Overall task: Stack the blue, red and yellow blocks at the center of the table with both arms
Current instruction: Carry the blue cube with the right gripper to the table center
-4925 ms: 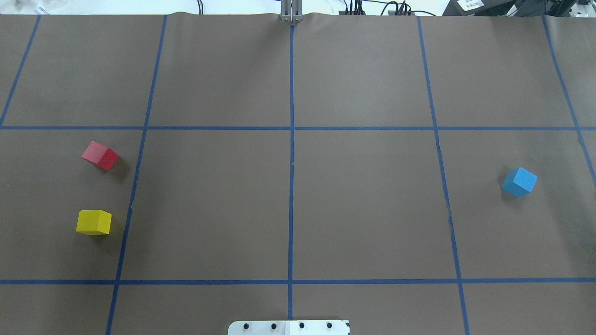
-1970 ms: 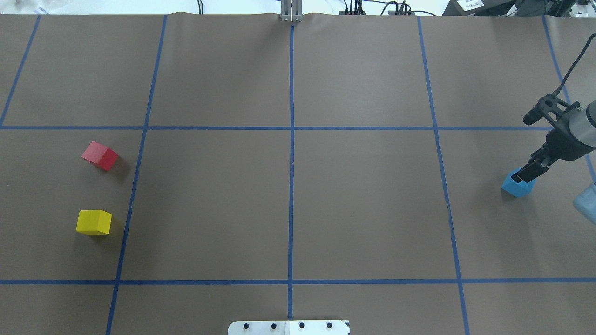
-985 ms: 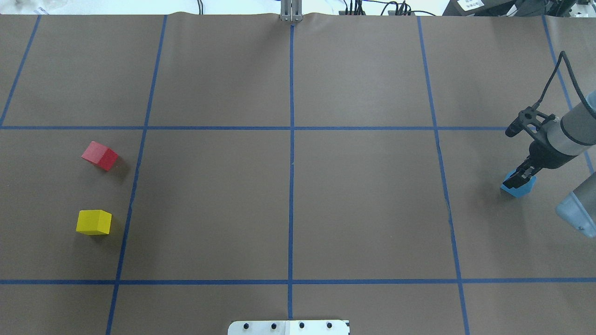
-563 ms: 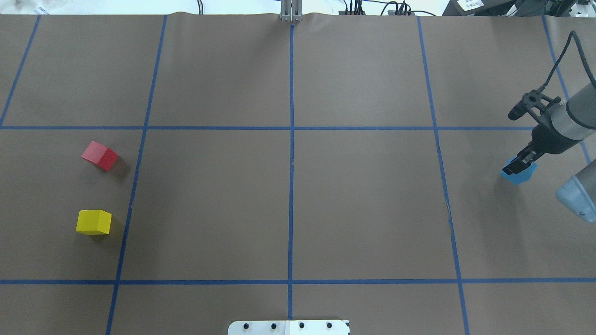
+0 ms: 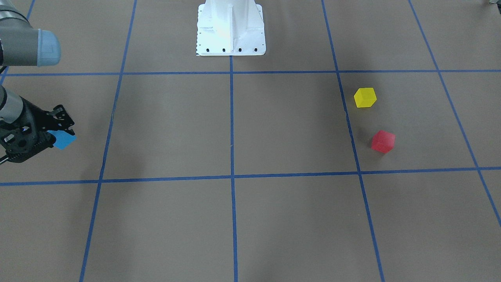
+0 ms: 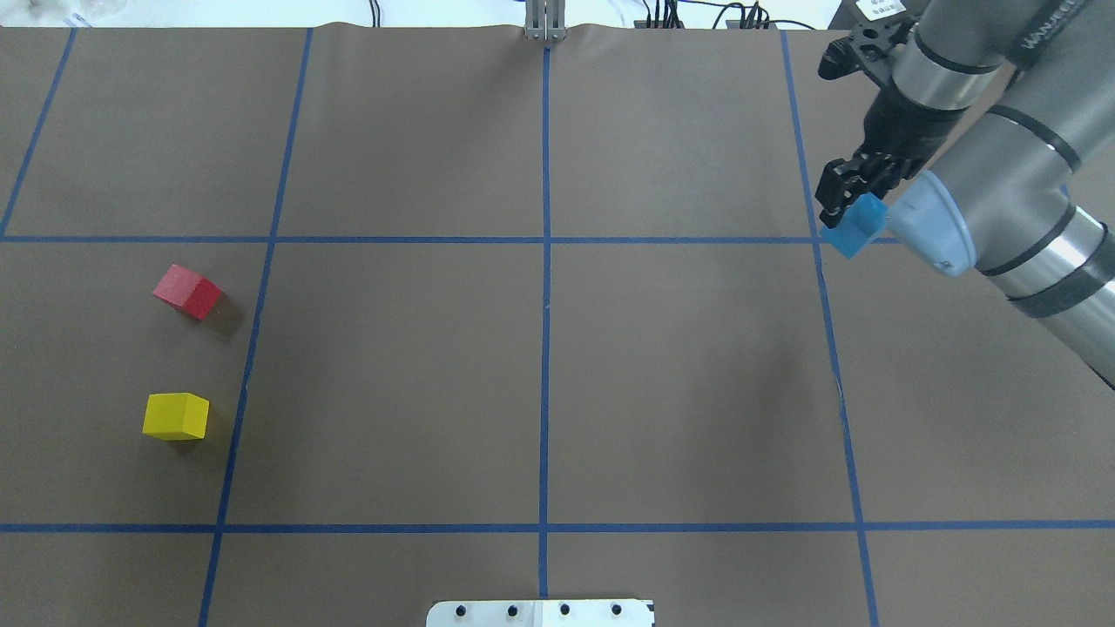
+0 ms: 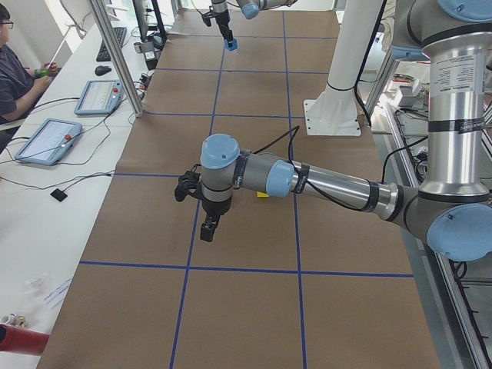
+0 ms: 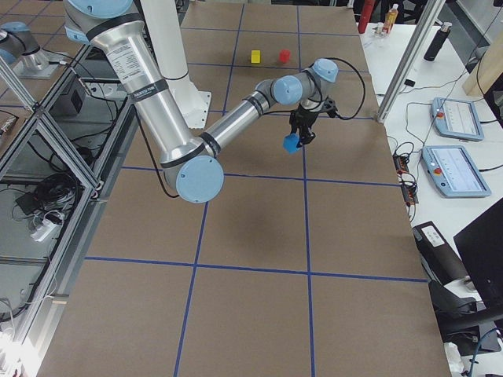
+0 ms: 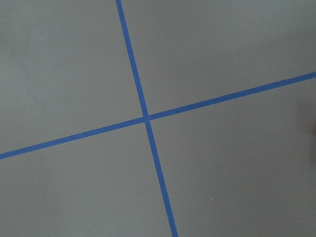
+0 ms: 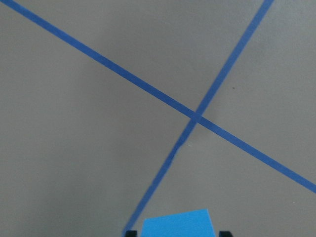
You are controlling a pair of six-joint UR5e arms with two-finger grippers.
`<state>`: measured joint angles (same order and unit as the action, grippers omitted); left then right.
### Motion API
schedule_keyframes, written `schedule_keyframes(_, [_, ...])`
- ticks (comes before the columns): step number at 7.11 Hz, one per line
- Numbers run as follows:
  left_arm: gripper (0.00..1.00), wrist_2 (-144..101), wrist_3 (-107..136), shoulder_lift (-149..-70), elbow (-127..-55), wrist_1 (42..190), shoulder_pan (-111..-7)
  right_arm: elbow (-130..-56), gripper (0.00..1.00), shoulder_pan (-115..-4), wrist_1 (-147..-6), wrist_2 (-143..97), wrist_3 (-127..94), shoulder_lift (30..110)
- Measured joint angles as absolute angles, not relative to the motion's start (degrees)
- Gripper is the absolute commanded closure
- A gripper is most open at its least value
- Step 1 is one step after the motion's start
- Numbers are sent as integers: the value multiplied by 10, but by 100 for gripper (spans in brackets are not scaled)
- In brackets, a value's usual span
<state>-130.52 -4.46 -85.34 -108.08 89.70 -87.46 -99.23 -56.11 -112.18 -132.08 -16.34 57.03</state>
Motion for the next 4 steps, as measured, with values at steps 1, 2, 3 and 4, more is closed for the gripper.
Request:
schedule_keyframes(1, [1,-1305,-45,-853,-1081,897,-875,-950,100,-527,-1128,-1320,-274,502])
schedule_keyframes(2, [1,-1305,-45,-853,-1081,897,-875,-885,100,-495,-1099,-1319,-393,439])
schedule_keyframes(3, [1,-1305,-46,-854,-1080,897,-875,-820,100,-469,-1024,-1318,-516,402])
schedule_keyframes(4, [1,-1305,-46,-854,-1080,897,-875,-762,100,-449,-942,-1315,-622,379])
